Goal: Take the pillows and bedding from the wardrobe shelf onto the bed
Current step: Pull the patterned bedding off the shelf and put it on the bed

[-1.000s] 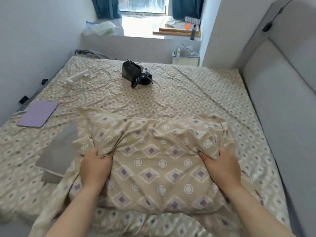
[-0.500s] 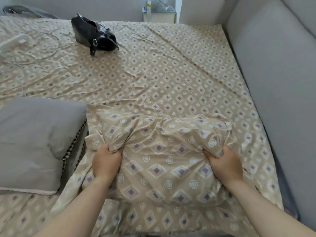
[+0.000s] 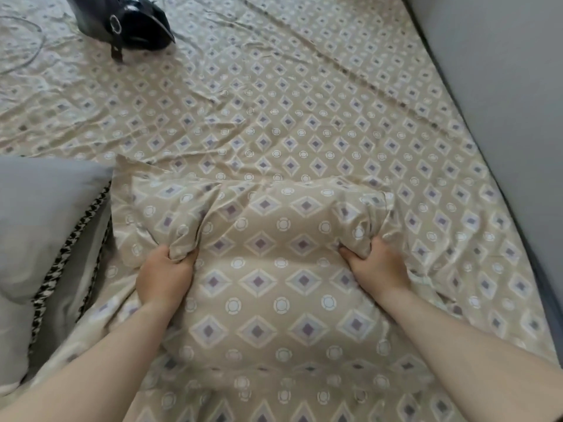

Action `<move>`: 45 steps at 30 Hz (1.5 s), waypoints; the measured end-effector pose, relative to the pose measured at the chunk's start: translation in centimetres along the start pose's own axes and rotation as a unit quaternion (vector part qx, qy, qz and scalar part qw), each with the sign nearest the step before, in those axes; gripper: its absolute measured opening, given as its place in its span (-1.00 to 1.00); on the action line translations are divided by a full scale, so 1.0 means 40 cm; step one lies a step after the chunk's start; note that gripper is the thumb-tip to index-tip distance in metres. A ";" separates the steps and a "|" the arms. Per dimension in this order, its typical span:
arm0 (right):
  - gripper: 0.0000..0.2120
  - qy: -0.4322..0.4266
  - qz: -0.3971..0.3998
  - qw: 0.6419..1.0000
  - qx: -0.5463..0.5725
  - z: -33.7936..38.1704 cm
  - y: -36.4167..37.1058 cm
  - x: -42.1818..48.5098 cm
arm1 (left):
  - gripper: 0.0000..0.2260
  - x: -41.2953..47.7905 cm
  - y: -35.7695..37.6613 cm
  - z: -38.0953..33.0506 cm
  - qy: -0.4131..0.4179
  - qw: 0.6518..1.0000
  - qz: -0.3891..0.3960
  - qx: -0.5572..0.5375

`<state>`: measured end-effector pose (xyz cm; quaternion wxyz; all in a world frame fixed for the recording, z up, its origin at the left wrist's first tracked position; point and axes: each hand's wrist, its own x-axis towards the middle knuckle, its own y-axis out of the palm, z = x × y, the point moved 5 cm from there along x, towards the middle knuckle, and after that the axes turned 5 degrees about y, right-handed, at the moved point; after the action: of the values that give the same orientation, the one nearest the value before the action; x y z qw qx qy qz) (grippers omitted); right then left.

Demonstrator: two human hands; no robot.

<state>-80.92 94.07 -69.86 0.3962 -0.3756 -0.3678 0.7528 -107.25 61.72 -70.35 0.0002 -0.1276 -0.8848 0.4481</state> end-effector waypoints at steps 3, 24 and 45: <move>-0.28 0.017 0.011 1.000 -0.006 -0.016 0.012 -0.005 | -0.55 -0.004 0.014 0.015 -0.010 1.000 0.018 0.010; -0.42 -0.119 0.027 0.986 0.116 0.440 -0.455 -0.312 | -0.50 -0.087 -0.538 -0.373 0.108 0.981 0.057 -0.151; -0.68 -0.451 0.136 0.851 0.231 1.182 -0.774 -0.848 | -0.89 -0.465 -1.496 -0.360 0.107 0.905 -0.298 -0.283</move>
<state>-97.81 65.22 -13.06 0.1558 0.0613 -0.2673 0.9490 -101.12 35.07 -12.17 0.1924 0.1002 -0.9659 0.1414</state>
